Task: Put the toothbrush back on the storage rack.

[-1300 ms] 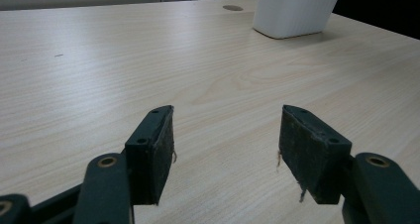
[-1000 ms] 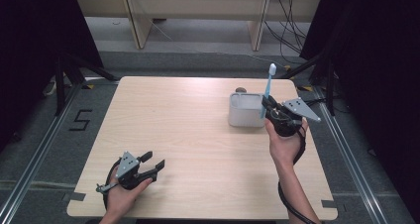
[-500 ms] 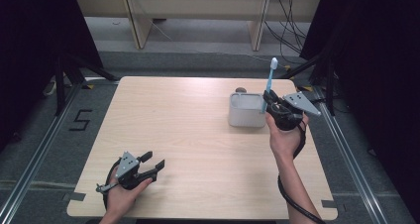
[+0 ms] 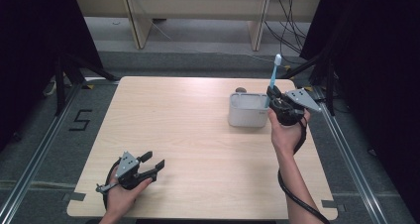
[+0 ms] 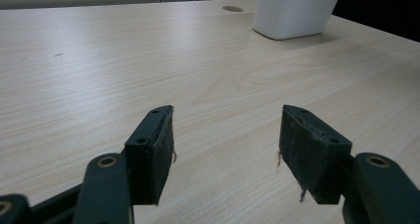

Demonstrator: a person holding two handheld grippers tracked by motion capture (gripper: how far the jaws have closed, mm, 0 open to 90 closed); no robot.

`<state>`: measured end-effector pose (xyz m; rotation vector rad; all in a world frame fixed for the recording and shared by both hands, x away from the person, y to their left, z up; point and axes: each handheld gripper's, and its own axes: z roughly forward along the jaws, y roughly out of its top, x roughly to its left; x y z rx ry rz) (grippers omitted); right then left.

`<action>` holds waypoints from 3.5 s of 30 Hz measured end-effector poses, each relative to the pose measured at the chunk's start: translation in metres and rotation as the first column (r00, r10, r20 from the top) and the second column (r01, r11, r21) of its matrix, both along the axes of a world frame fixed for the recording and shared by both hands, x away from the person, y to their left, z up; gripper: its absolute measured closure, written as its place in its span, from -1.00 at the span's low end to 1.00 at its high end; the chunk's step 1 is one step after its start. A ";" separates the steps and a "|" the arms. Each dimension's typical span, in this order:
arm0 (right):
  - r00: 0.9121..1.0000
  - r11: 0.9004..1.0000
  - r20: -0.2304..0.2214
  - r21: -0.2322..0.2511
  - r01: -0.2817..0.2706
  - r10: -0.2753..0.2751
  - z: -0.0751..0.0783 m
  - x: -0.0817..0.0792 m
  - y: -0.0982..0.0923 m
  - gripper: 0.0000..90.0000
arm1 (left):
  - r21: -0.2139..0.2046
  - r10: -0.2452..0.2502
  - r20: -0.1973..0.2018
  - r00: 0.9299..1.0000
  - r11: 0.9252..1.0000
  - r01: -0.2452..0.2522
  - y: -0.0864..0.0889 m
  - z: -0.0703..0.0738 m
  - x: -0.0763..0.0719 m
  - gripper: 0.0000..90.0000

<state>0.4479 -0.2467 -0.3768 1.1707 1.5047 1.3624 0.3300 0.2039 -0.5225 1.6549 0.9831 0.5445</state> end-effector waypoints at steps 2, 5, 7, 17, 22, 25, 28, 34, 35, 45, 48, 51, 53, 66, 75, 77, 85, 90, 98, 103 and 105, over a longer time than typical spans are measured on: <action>1.000 1.000 -0.001 0.000 0.000 0.000 0.000 0.001 -0.001 0.76 | -0.006 -0.003 0.004 1.000 1.000 0.003 0.000 0.000 0.001 -0.16; 1.000 1.000 0.006 0.002 0.004 -0.004 -0.001 0.004 -0.002 0.76 | -0.008 -0.002 0.003 1.000 1.000 0.002 0.000 0.000 0.001 -0.16; 1.000 1.000 -0.005 0.008 0.016 -0.016 -0.002 0.005 -0.002 0.76 | -0.007 -0.003 0.003 1.000 1.000 0.003 0.000 0.000 0.001 -0.16; 1.000 1.000 0.022 0.009 0.020 -0.020 -0.010 0.013 -0.002 0.76 | -0.003 0.001 -0.007 1.000 1.000 -0.001 0.001 0.000 0.000 -0.17; 0.999 0.999 0.026 0.022 0.024 -0.025 -0.013 0.017 -0.002 0.76 | -0.002 0.000 -0.007 1.000 1.000 0.000 0.000 0.000 0.000 -0.16; 0.999 0.999 0.034 0.017 0.029 -0.029 -0.016 0.019 -0.003 0.76 | -0.006 0.000 -0.008 1.000 1.000 0.000 0.001 0.000 0.000 -0.17; 0.999 0.999 0.029 0.017 0.034 -0.035 -0.019 0.020 -0.005 0.76 | -0.005 -0.001 -0.007 1.000 1.000 0.001 0.001 0.000 0.000 -0.17; 0.999 0.999 0.025 0.016 0.035 -0.035 -0.026 0.021 -0.004 0.76 | -0.005 -0.001 -0.011 1.000 1.000 0.001 0.000 0.000 0.000 -0.17; 0.999 0.999 0.026 0.017 0.037 -0.038 -0.026 0.022 -0.003 0.76 | -0.005 -0.001 -0.012 1.000 1.000 0.001 0.000 0.000 0.000 -0.17; 0.998 0.998 0.027 0.023 0.057 -0.057 -0.032 0.025 -0.007 0.76 | -0.013 0.001 -0.017 1.000 1.000 -0.001 0.001 0.000 0.000 -0.17; 0.998 0.998 0.025 0.031 0.056 -0.057 -0.035 0.027 -0.008 0.76 | -0.012 0.001 -0.017 1.000 1.000 -0.001 0.001 0.000 0.000 -0.17; 0.998 0.998 0.019 0.017 0.055 -0.056 -0.038 0.028 -0.010 0.76 | -0.025 -0.004 -0.010 1.000 1.000 0.004 0.001 -0.001 0.001 -0.17; 0.998 0.997 0.018 0.023 0.067 -0.068 -0.039 0.028 -0.010 0.76 | -0.017 0.002 -0.018 1.000 1.000 -0.002 0.002 0.000 0.000 -0.17; 0.997 0.997 -0.004 0.023 0.073 -0.073 -0.053 0.032 -0.013 0.76 | -0.022 0.004 -0.021 1.000 1.000 -0.005 0.002 0.000 0.000 -0.17; 0.997 0.997 -0.006 0.011 0.075 -0.075 -0.057 0.032 -0.014 0.76 | -0.021 0.005 -0.021 1.000 1.000 -0.006 0.002 0.000 0.000 -0.17; 0.997 0.997 -0.017 0.011 0.074 -0.074 -0.057 0.031 -0.013 0.76 | -0.026 0.006 -0.021 1.000 1.000 -0.006 0.002 0.000 0.000 -0.17; 0.998 0.998 -0.004 0.004 0.070 -0.070 -0.060 0.031 -0.010 0.76 | -0.026 0.003 -0.022 1.000 1.000 -0.004 0.003 0.000 0.000 -0.17; 0.998 0.998 -0.010 0.001 0.068 -0.068 -0.061 0.030 -0.012 0.76 | -0.016 0.001 -0.017 1.000 1.000 -0.001 0.002 0.000 0.000 -0.17; 0.997 0.997 -0.014 -0.001 0.077 -0.077 -0.062 0.031 -0.010 0.76 | -0.023 0.005 -0.019 1.000 1.000 -0.005 0.002 0.000 0.000 -0.17; 0.997 0.998 -0.020 0.003 0.069 -0.068 -0.063 0.031 -0.009 0.76 | -0.023 0.002 -0.018 1.000 1.000 -0.003 0.002 0.000 0.000 -0.17; 0.997 0.997 -0.007 -0.010 0.073 -0.073 -0.064 0.031 -0.011 0.76 | -0.023 0.002 -0.017 1.000 1.000 -0.002 0.002 0.000 0.000 -0.17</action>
